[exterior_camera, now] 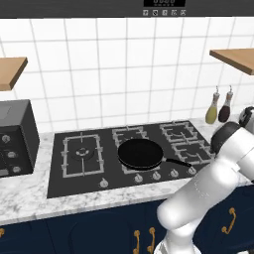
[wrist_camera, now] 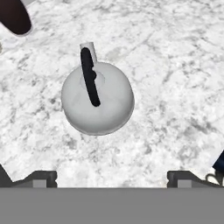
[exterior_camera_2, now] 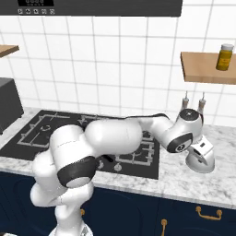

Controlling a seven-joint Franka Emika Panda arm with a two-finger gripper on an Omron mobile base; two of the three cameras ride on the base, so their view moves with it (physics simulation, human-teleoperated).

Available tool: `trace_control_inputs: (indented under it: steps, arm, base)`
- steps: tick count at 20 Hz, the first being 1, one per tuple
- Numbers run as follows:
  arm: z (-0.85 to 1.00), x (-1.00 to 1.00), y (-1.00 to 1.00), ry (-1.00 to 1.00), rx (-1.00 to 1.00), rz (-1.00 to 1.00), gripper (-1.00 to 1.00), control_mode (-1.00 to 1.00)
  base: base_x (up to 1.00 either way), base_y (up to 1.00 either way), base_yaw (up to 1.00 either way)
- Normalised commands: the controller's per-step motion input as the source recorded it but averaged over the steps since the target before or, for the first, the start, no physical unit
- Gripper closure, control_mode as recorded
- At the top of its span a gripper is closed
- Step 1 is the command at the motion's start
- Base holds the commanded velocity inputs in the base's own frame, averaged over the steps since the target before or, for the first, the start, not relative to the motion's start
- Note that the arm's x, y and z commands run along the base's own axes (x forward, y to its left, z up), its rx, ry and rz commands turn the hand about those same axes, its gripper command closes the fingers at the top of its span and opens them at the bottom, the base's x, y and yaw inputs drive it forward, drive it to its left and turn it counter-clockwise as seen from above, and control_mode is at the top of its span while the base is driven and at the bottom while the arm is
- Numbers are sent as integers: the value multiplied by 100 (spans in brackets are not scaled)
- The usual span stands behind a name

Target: Pick the kettle from the counter and place it on a stove burner. Then turn the burner on.

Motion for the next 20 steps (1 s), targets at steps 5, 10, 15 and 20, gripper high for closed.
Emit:
trace_control_inputs:
  steps: [5,10,15,20]
  arm:
    - [-30,38,-23,0,4,3,-100,-100]
    - [-16,29,-27,0,6,2,-100,-100]
    - [-18,21,-21,0,3,0,-100,-100]
    - [-41,10,-13,-6,0,0,-100,-100]
  base:
    - [0,0,0]
    - [0,0,0]
    - [0,0,0]
    - [0,0,0]
